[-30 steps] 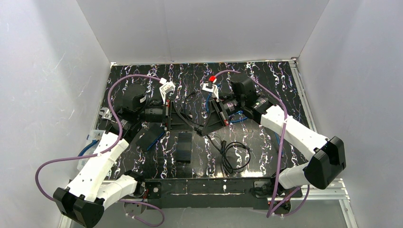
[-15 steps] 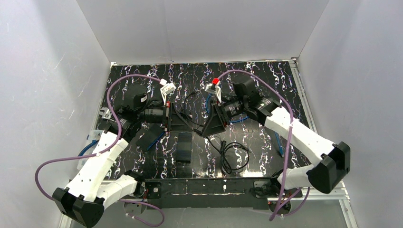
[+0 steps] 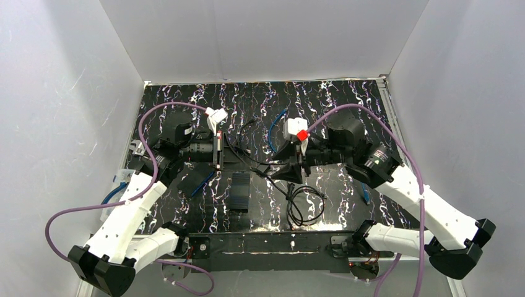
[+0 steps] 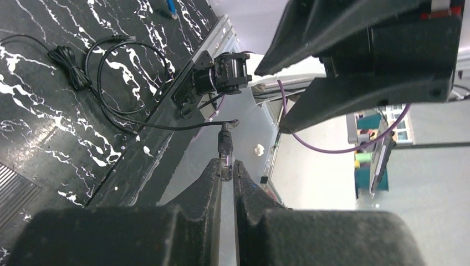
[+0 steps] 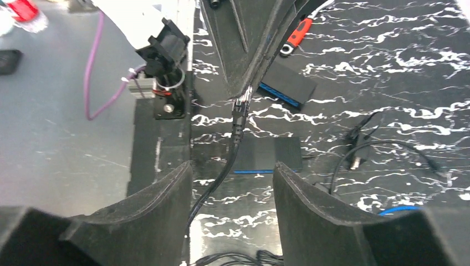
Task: Insert the plug into the switch port
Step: Pick up the connector from the center of the board.
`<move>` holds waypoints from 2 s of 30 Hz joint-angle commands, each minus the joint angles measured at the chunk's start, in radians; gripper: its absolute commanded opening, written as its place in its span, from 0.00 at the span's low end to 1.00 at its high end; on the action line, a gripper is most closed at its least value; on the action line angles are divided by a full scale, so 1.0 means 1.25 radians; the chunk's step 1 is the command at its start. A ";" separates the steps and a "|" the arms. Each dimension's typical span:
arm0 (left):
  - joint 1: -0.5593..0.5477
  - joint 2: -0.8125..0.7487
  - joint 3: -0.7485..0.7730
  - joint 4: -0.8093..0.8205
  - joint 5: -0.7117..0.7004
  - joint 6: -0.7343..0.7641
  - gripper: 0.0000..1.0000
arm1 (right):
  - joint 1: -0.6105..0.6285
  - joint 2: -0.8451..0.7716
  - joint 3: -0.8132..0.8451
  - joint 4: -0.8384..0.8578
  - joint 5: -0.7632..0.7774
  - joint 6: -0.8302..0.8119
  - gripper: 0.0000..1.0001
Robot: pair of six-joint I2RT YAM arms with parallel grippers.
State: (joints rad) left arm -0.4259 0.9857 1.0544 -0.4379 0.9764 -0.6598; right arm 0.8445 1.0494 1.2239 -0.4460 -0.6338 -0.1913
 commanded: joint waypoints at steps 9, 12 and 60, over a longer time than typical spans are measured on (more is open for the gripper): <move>-0.003 -0.043 -0.027 -0.026 -0.077 -0.132 0.00 | 0.162 0.002 -0.078 0.174 0.310 -0.143 0.49; -0.003 -0.046 -0.032 -0.026 -0.081 -0.139 0.00 | 0.178 0.010 -0.096 0.210 0.328 -0.140 0.47; 0.006 -0.089 0.056 -0.175 -0.318 0.029 0.98 | 0.162 -0.106 -0.051 0.009 0.861 -0.423 0.01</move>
State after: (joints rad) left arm -0.4244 0.8985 1.0841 -0.5492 0.6973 -0.7311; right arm 1.1040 0.9346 1.0631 -0.3723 0.0983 -0.5196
